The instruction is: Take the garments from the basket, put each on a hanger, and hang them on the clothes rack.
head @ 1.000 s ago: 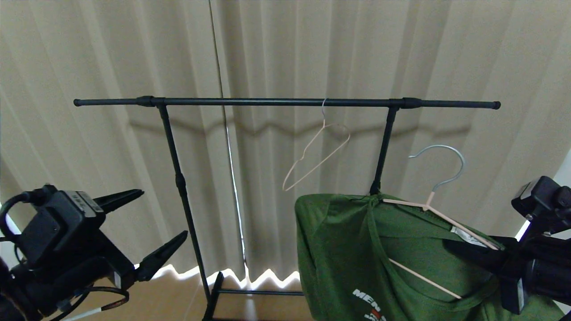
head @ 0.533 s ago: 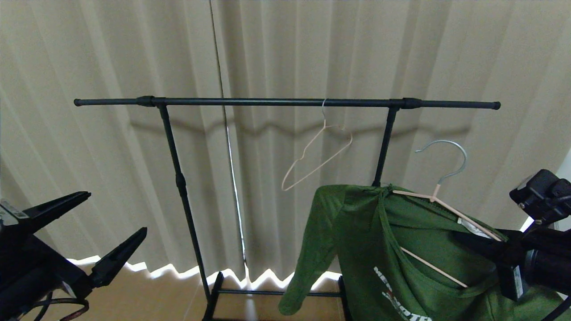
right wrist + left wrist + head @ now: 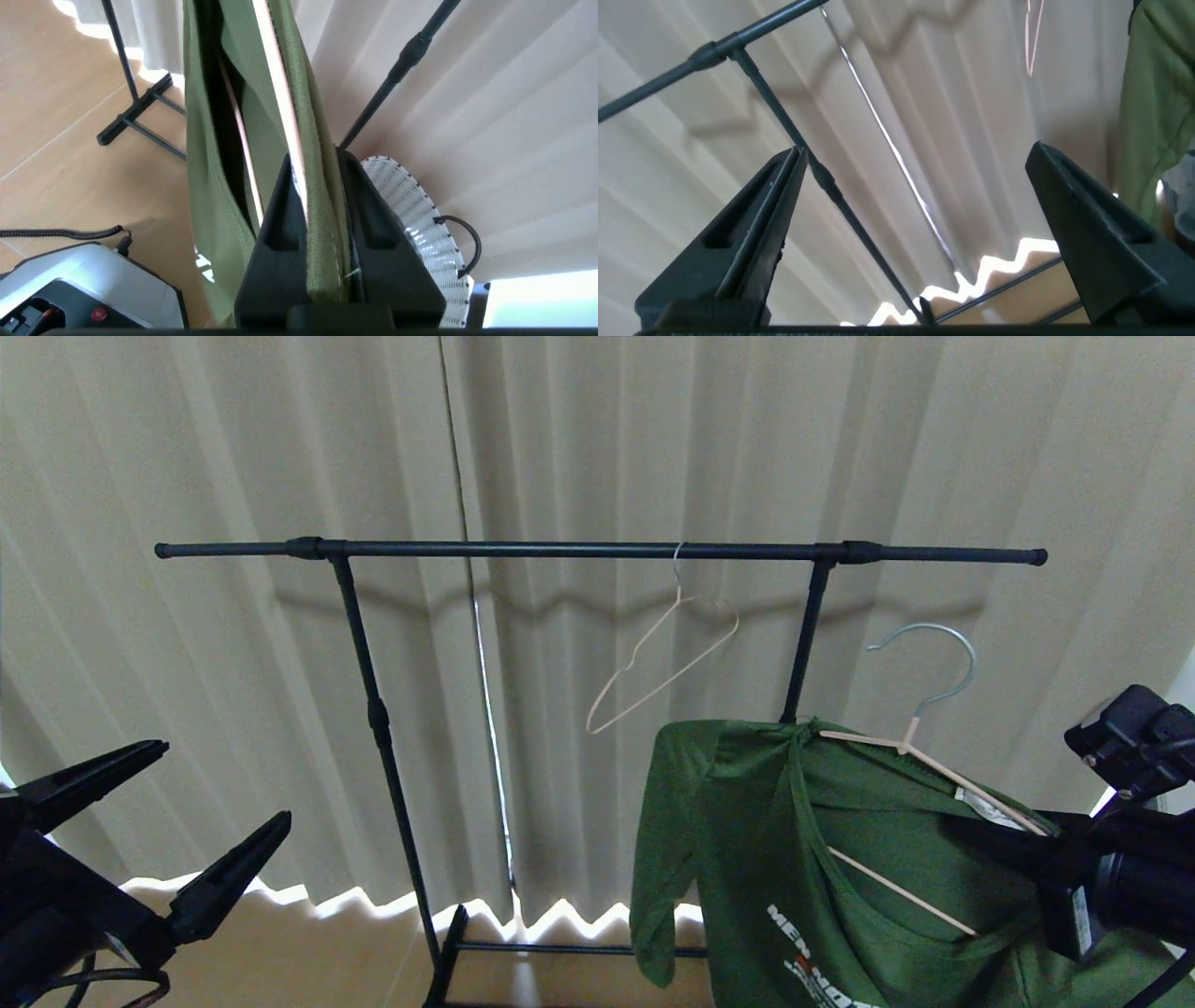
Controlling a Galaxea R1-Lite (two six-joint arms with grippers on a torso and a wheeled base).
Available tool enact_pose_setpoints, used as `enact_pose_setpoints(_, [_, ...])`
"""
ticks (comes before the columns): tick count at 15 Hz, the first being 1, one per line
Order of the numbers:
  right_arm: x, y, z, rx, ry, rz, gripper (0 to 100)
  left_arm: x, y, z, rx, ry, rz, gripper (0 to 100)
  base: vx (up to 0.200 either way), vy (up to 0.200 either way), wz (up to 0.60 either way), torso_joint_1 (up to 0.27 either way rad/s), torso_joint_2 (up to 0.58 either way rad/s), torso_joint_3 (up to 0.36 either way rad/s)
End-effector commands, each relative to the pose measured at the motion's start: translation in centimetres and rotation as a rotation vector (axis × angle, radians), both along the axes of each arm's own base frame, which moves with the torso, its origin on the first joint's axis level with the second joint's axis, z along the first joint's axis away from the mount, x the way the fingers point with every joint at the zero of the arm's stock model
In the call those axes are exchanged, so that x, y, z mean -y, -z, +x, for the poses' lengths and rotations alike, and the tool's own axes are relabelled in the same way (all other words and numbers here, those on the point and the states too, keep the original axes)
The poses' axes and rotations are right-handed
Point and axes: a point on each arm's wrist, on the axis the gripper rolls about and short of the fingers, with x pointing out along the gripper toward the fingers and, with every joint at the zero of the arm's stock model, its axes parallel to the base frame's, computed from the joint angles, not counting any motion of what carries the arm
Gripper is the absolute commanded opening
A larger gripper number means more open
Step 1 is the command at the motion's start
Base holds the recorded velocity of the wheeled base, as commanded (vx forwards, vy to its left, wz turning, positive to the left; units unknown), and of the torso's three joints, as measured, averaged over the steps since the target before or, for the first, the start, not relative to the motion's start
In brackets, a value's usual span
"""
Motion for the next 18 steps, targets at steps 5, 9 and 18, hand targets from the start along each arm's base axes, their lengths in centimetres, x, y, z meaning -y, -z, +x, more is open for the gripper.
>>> enact_pose_setpoints(5, [-0.1,0.0,0.0,0.000,-0.005,0.000,0,-0.1,0.0,0.1,-0.004,-0.006,-0.005,100,0.000,0.160,0.00,-0.003,0.00,0.006])
enact_pose_setpoints(9, [-0.1,-0.1,0.1,0.004,-0.005,0.002,0,0.0,0.0,0.2,-0.005,-0.004,-0.003,100,0.000,0.200,0.00,0.001,0.00,0.004])
enact_pose_setpoints(18, [-0.8,-1.0,1.2,0.010,-0.015,0.038,0,0.0,0.4,0.3,-0.027,-0.003,-0.009,100,0.000,0.067,0.00,0.002,0.00,0.001])
